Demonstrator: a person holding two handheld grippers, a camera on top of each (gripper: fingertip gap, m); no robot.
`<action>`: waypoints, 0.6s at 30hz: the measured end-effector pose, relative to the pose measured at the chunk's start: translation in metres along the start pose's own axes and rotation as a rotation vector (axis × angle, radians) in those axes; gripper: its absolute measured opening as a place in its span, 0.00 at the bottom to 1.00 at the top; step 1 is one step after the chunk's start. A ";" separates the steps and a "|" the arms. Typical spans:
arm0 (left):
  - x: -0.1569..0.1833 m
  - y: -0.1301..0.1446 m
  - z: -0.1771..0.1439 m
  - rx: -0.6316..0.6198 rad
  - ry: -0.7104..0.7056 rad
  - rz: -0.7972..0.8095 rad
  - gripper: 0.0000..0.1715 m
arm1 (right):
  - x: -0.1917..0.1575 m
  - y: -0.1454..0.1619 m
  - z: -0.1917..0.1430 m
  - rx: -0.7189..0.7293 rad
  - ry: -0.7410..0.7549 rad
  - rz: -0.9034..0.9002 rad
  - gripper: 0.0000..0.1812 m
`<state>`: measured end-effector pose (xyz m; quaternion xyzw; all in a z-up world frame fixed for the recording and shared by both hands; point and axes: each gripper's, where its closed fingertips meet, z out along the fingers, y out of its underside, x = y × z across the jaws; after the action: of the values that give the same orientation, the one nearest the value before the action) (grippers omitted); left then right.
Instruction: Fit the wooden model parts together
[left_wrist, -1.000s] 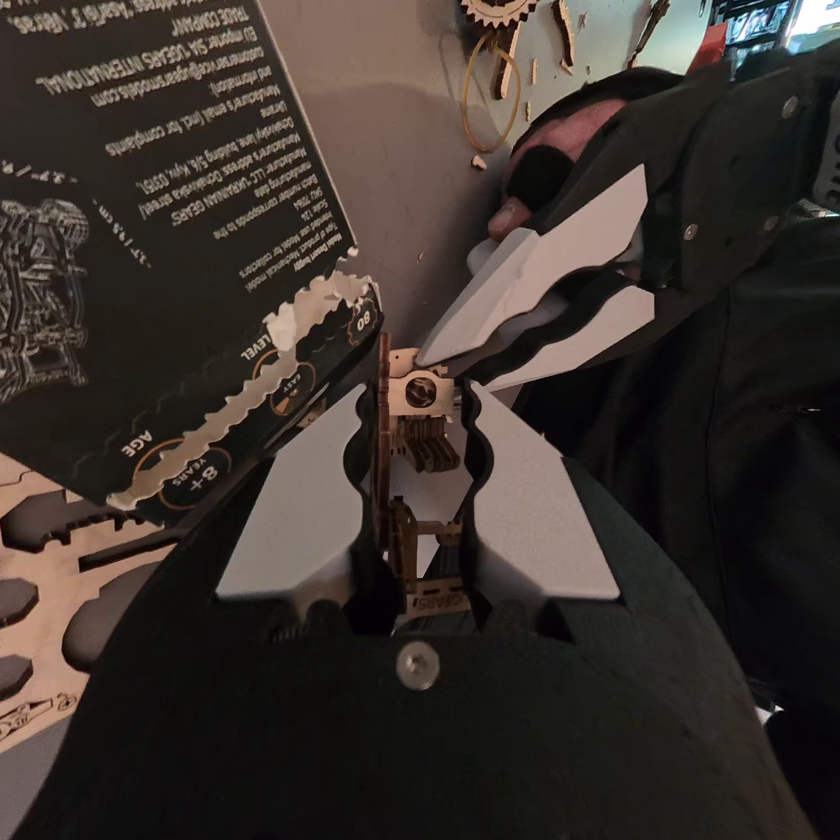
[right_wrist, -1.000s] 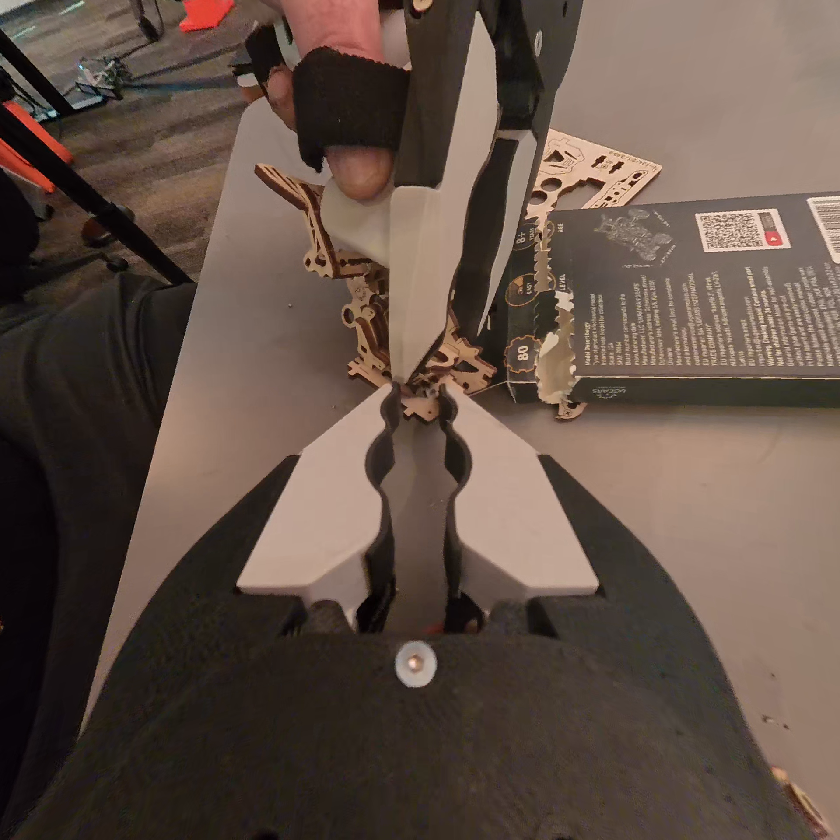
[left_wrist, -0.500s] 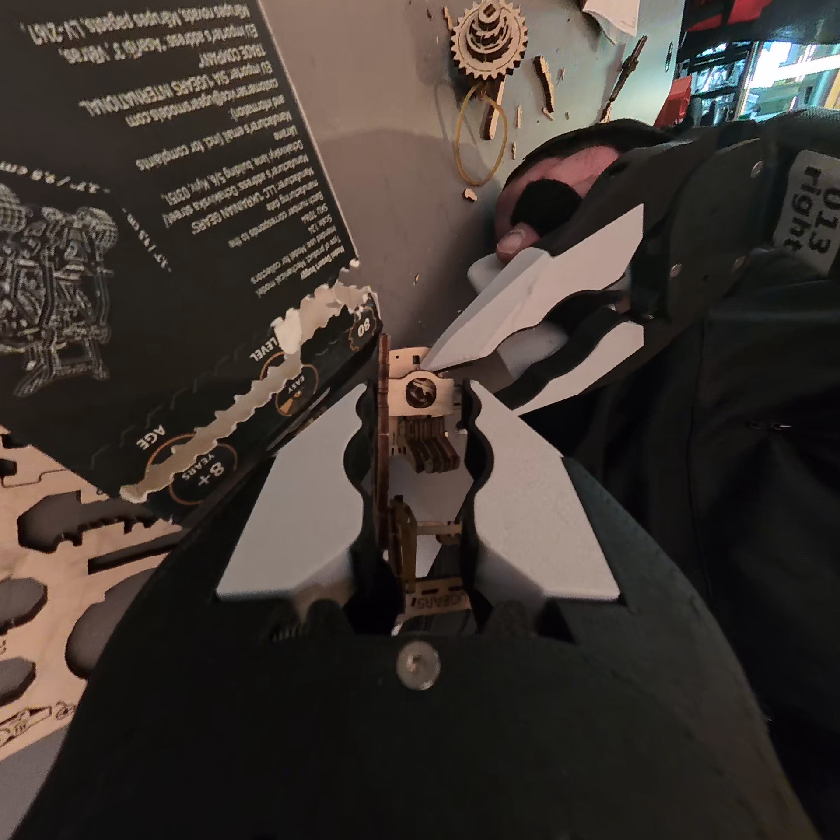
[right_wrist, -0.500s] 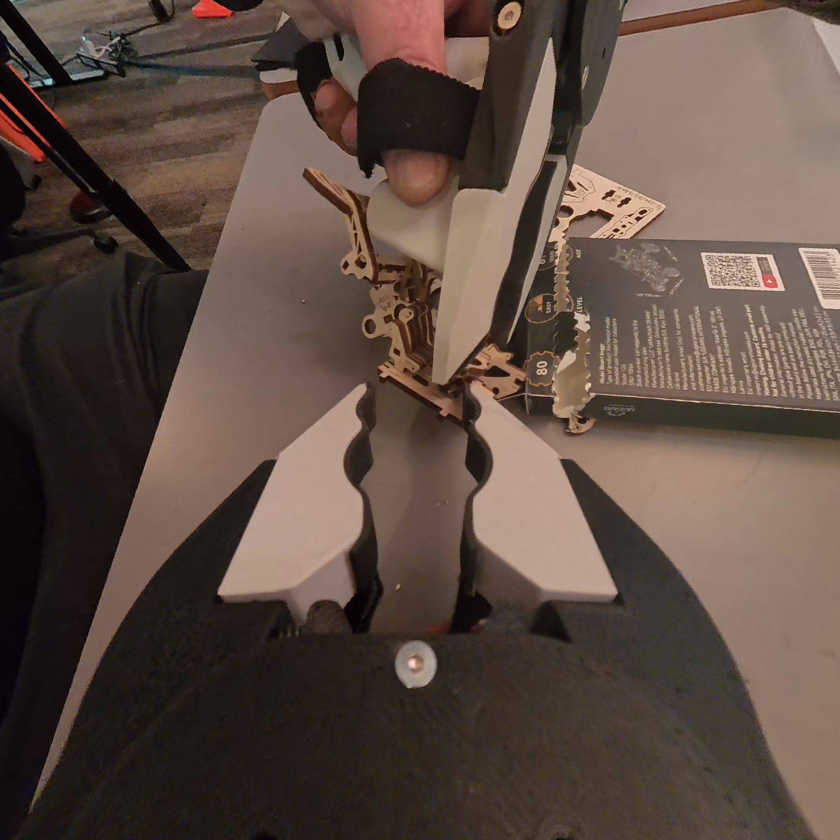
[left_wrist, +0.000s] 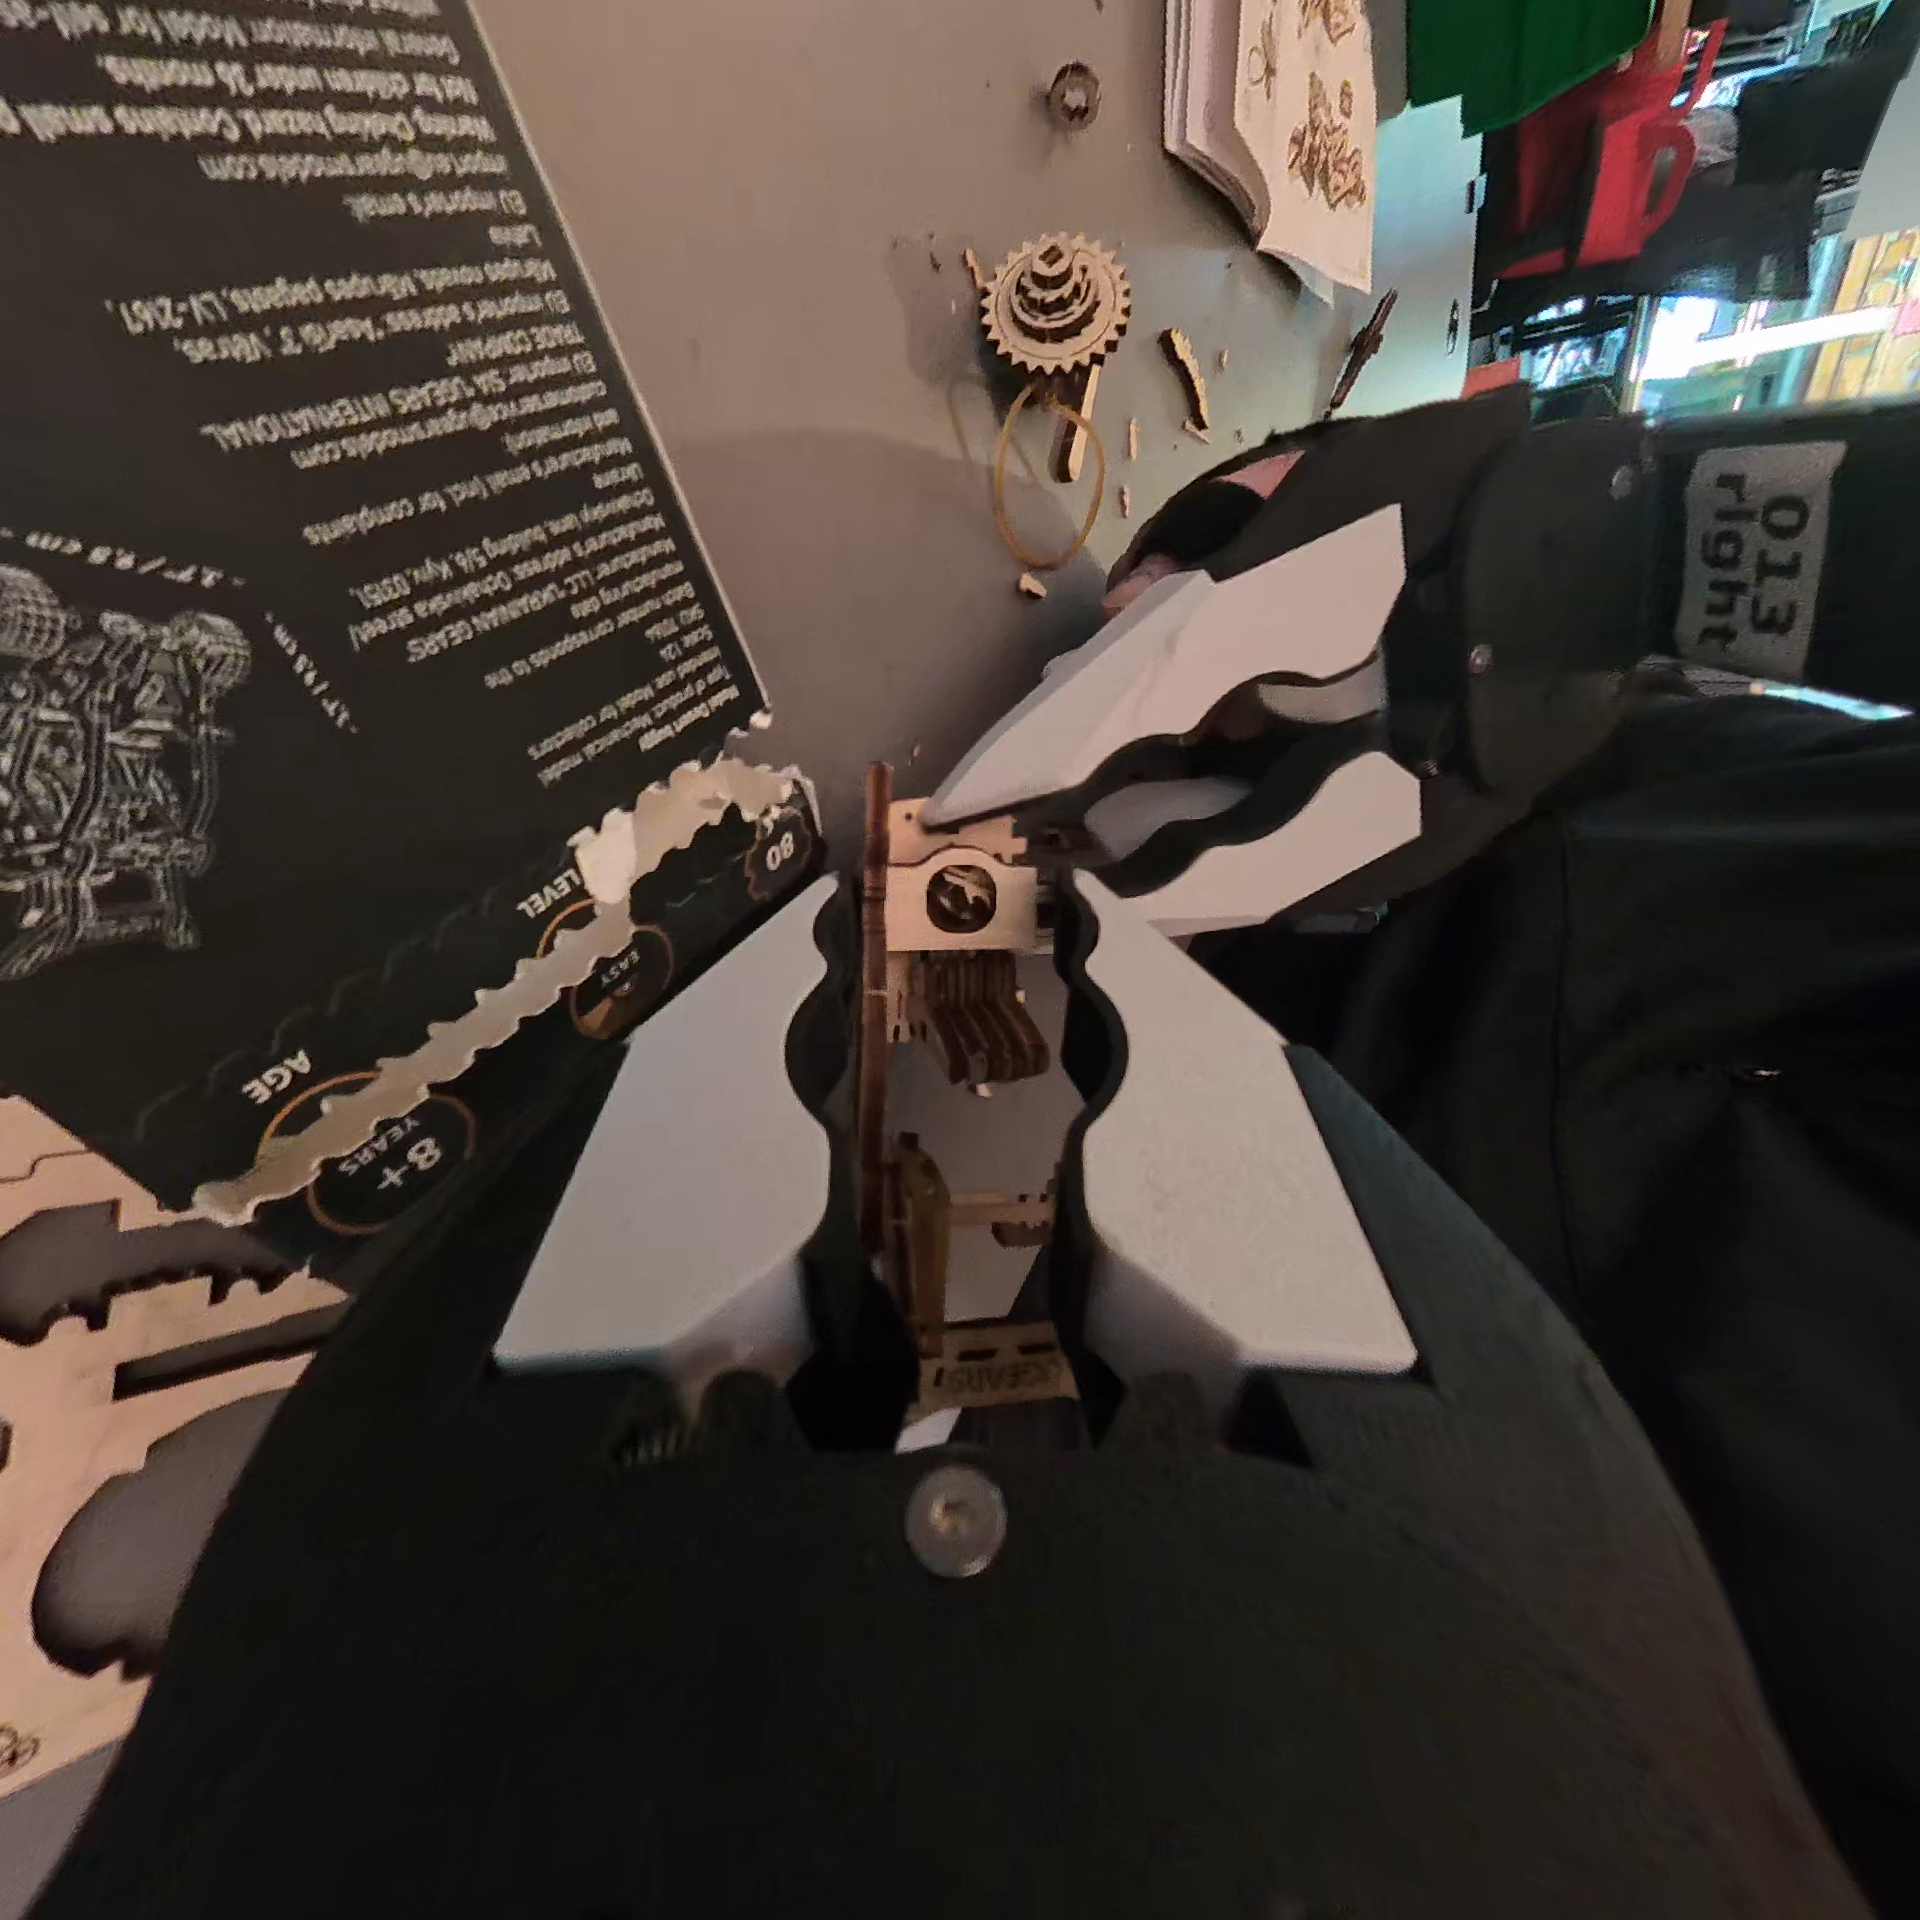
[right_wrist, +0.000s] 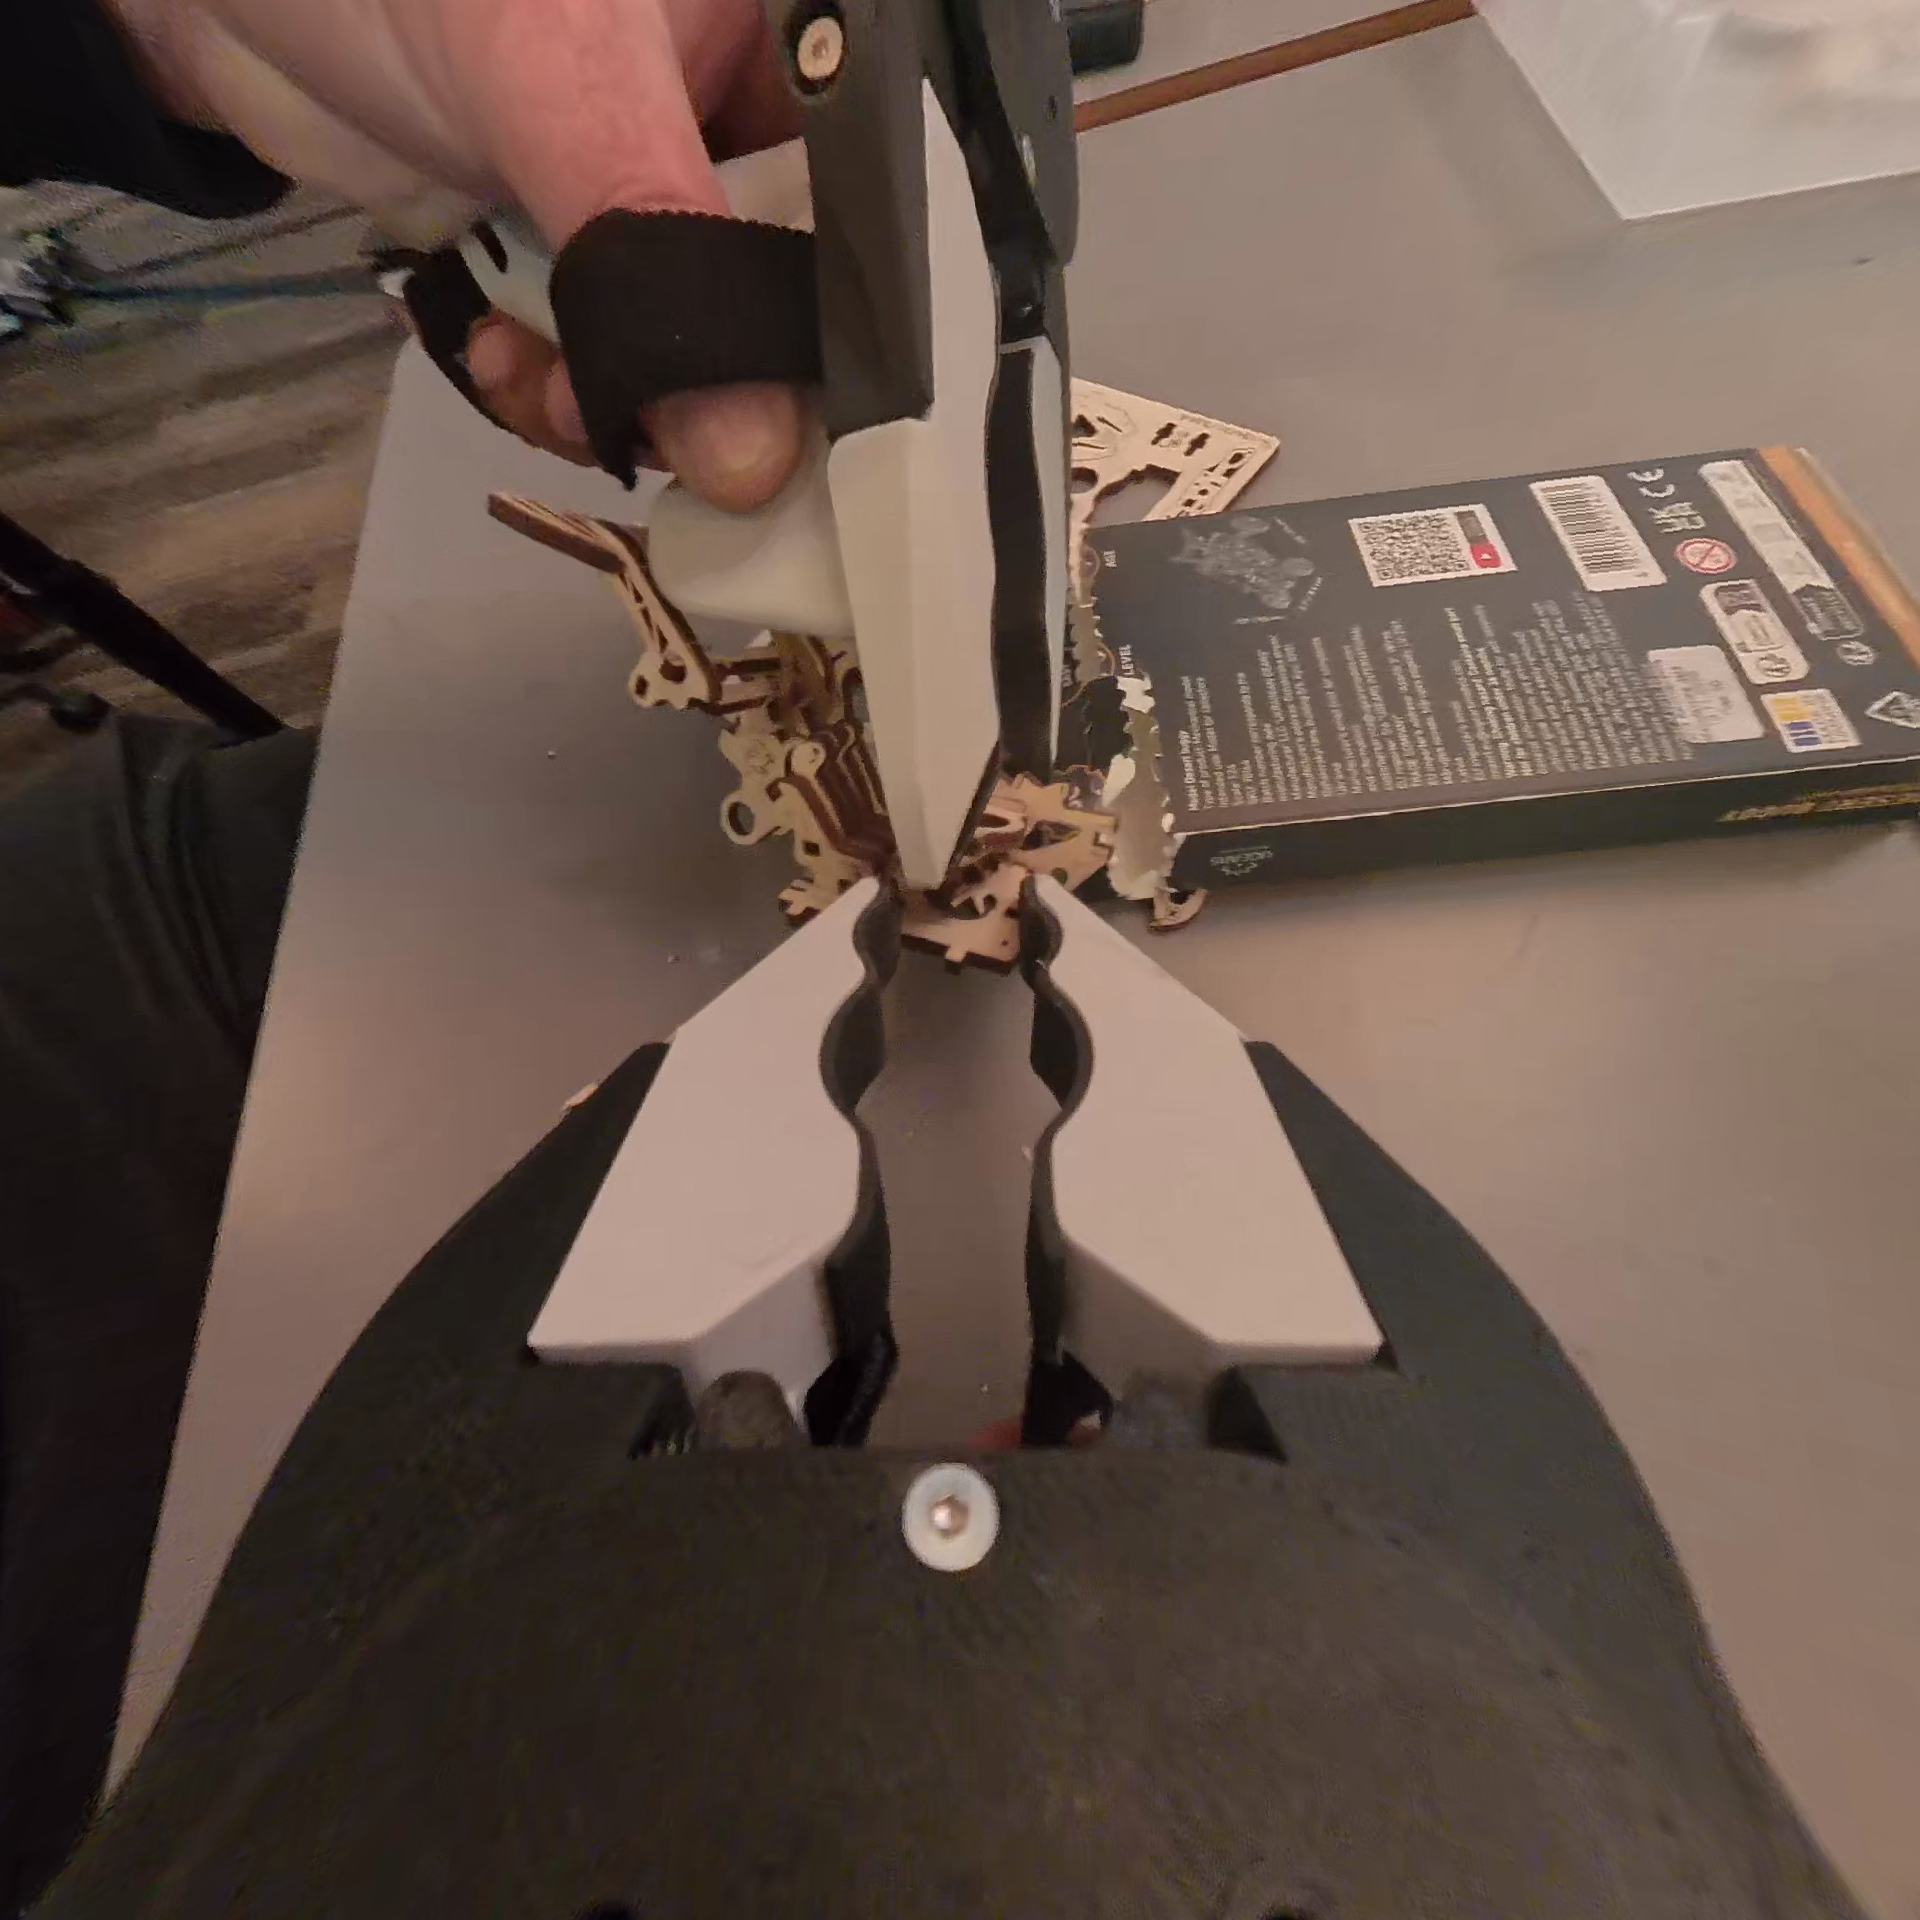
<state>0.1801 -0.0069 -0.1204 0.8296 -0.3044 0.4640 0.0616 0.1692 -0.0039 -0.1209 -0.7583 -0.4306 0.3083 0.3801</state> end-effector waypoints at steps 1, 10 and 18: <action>0.001 0.000 0.001 0.005 0.006 0.003 0.20 | 0.001 0.000 0.000 0.000 0.011 -0.004 0.10; 0.002 -0.005 0.002 0.026 0.019 0.012 0.20 | 0.005 0.000 -0.002 -0.004 0.048 -0.077 0.06; 0.001 -0.008 0.005 -0.008 0.050 0.004 0.20 | 0.007 0.003 -0.004 -0.072 0.057 -0.207 0.06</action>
<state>0.1885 -0.0033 -0.1209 0.8170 -0.3063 0.4833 0.0716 0.1773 0.0001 -0.1227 -0.7314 -0.5065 0.2301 0.3945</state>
